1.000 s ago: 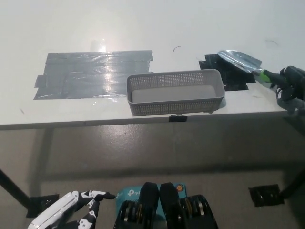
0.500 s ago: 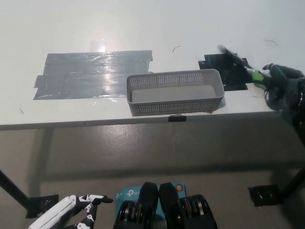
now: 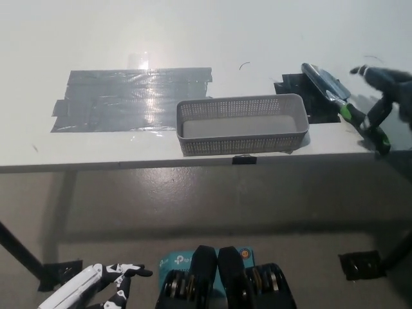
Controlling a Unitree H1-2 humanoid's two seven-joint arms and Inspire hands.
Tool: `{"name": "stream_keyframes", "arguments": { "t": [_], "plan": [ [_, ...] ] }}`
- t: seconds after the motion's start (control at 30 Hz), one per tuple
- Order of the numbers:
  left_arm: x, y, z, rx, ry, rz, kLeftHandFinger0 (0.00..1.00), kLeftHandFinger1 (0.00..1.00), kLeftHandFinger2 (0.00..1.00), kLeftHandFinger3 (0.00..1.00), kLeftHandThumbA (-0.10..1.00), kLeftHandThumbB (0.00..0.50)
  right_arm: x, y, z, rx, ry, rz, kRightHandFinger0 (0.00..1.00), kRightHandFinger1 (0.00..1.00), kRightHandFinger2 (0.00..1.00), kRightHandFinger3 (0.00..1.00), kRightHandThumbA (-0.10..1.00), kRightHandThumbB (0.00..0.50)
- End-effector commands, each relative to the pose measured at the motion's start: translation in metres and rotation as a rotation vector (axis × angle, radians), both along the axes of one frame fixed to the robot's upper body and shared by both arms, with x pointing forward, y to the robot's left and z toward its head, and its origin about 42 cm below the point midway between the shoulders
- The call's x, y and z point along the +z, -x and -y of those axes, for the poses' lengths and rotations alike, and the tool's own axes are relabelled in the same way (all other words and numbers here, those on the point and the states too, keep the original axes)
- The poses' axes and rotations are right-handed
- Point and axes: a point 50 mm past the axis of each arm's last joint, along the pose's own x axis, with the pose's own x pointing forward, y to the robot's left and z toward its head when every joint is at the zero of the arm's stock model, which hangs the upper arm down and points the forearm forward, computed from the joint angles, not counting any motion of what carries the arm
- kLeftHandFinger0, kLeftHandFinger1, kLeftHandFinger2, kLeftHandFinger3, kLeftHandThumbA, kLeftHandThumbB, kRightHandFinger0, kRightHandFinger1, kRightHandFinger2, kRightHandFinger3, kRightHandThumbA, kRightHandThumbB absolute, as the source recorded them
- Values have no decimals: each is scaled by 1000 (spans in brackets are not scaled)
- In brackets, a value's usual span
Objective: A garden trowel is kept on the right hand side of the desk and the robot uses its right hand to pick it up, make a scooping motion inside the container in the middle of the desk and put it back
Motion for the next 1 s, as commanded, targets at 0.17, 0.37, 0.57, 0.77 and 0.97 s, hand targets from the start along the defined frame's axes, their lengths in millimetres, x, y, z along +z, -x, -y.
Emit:
{"name": "stream_keyframes", "arguments": {
  "t": [0.17, 0.37, 0.57, 0.77, 0.97],
  "plan": [
    [8, 8, -6, -5, -20, 45, 1000, 946, 831, 873, 1000, 500, 64, 58, 4, 84, -83, 219, 1000, 1000, 1000, 1000, 992, 500],
    [4, 7, -5, -16, -4, 49, 1000, 930, 809, 874, 1000, 500, 16, 160, 0, 94, -175, 460, 1000, 1000, 1000, 1000, 568, 282],
    [2, 3, -6, -9, -11, 34, 1000, 962, 833, 896, 1000, 500, -86, 246, -22, -9, -309, 520, 1000, 1000, 1000, 1000, 356, 168],
    [1, -3, -4, 0, -4, 42, 1000, 972, 805, 864, 1000, 500, -153, 299, -35, -16, -354, 454, 1000, 1000, 1000, 1000, 297, 199],
    [2, -19, -2, 1, -15, 92, 999, 924, 805, 854, 1000, 500, -171, 283, -12, 11, -456, 321, 1000, 1000, 1000, 1000, 234, 195]
  ]
}}
